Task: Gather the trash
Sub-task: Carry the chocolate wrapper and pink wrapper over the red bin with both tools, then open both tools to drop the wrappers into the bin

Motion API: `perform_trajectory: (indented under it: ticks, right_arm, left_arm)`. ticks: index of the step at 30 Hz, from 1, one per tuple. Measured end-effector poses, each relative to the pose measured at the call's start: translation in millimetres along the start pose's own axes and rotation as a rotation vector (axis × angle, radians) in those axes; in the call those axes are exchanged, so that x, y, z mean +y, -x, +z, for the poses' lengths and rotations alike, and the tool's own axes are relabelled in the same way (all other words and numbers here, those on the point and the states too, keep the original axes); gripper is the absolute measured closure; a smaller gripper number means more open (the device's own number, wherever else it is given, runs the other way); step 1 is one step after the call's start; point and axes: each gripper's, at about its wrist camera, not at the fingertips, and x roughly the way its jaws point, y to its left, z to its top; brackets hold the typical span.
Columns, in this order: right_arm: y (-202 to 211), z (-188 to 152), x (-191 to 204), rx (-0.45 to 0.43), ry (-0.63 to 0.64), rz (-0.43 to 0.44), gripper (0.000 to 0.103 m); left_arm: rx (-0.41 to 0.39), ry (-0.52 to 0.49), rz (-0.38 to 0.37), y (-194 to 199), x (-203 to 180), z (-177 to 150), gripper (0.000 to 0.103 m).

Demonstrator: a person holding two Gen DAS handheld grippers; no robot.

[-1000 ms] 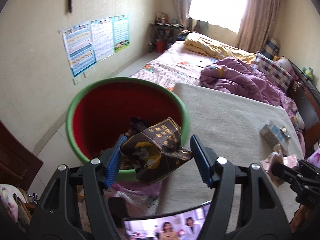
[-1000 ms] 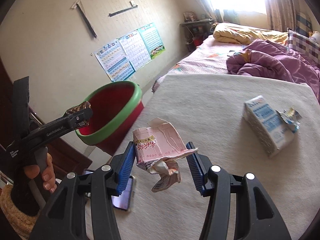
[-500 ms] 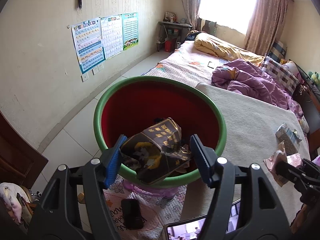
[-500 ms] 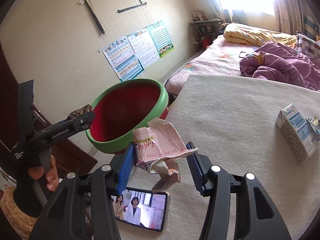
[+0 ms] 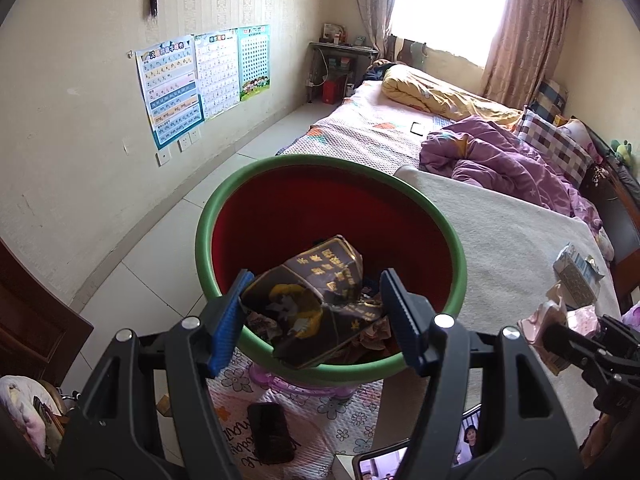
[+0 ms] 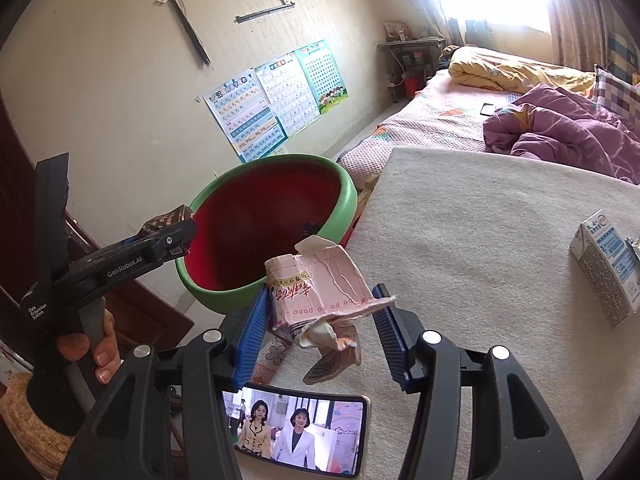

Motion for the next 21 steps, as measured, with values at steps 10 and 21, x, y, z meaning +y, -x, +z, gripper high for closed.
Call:
perform_trajectory:
  ticks: [10, 21]
  right_arm:
    - [-9.6, 11.5, 12.4, -0.007, 0.031, 0.014, 0.052]
    - [-27.1, 44.4, 26.6, -0.034, 0.045, 0.055, 0.052]
  left_arm:
    - [0.011, -0.002, -0.001, -5.3, 4.7, 0.4, 0.040]
    - [0.019, -0.046, -0.009, -17.9, 2.5, 6.0, 0.040]
